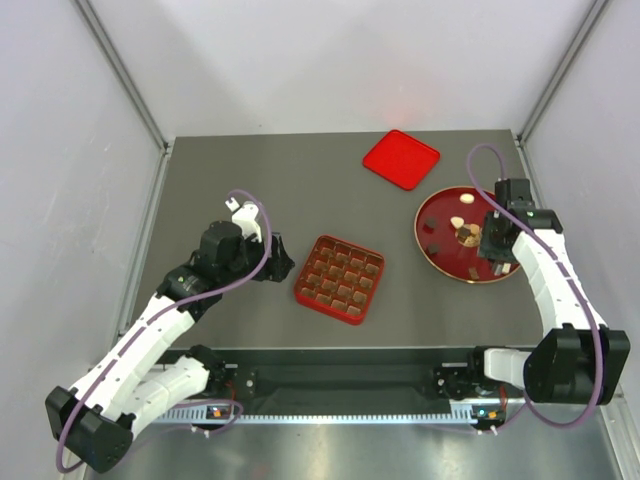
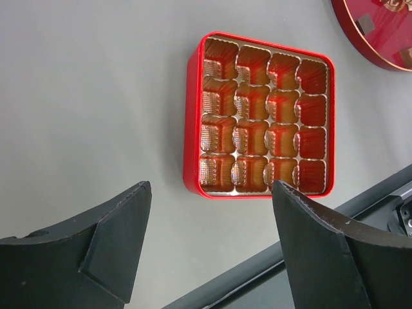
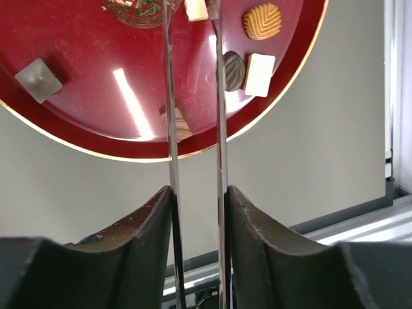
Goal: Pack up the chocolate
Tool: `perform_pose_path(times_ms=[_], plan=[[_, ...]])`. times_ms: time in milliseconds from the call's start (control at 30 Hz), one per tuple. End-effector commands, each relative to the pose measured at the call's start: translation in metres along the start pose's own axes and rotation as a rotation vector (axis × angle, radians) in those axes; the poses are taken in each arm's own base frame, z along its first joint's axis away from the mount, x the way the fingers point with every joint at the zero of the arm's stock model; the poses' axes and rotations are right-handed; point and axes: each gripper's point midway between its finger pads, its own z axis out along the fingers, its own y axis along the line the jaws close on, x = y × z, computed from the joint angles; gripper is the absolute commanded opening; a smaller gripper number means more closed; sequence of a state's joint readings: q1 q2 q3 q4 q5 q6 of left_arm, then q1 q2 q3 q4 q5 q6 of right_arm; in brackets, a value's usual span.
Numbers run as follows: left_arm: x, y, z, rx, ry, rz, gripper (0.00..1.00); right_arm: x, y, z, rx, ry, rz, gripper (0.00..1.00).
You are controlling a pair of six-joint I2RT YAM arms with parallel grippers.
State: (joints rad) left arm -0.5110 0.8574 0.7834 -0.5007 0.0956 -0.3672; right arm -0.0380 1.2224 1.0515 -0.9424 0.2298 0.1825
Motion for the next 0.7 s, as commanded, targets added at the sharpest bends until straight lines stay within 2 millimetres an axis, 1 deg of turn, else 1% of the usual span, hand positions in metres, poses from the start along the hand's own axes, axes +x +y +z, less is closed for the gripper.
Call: perform_pose_path(times_ms=[0, 233, 267, 367, 467, 533, 567, 600, 633, 667], plan=[[-0.020, -0.007, -0.009, 0.017, -0.065, 0.023, 0.81, -0.009, 0.000, 0.001, -0.018, -0.040, 0.018, 0.37], [-0.019, -0.007, -0.009, 0.019, -0.066, 0.022, 0.81, -0.007, 0.001, -0.006, -0.036, -0.048, 0.021, 0.25], [-0.020, -0.007, -0.010, 0.020, -0.069, 0.022, 0.81, -0.007, 0.000, -0.008, -0.034, -0.048, 0.024, 0.21], [-0.019, -0.007, -0.010, 0.019, -0.066, 0.022, 0.81, -0.008, -0.002, -0.018, -0.032, -0.051, 0.031, 0.17], [-0.020, -0.005, -0.010, 0.009, -0.071, 0.026, 0.81, -0.017, -0.004, -0.038, -0.044, -0.090, 0.045, 0.13], [-0.020, -0.004, -0.010, 0.003, -0.073, 0.029, 0.81, -0.026, 0.001, -0.056, -0.089, -0.128, 0.054, 0.13], [-0.021, -0.005, -0.011, 0.005, -0.079, 0.030, 0.81, -0.030, 0.005, -0.064, -0.123, -0.153, 0.059, 0.12], [-0.021, -0.006, -0.011, 0.011, -0.080, 0.029, 0.81, -0.036, 0.016, -0.076, -0.191, -0.174, 0.059, 0.12], [-0.021, -0.006, -0.011, 0.015, -0.078, 0.029, 0.81, -0.040, 0.022, -0.082, -0.228, -0.186, 0.065, 0.12], [-0.021, -0.006, -0.011, 0.015, -0.078, 0.029, 0.81, -0.047, 0.032, -0.095, -0.273, -0.220, 0.051, 0.11]])
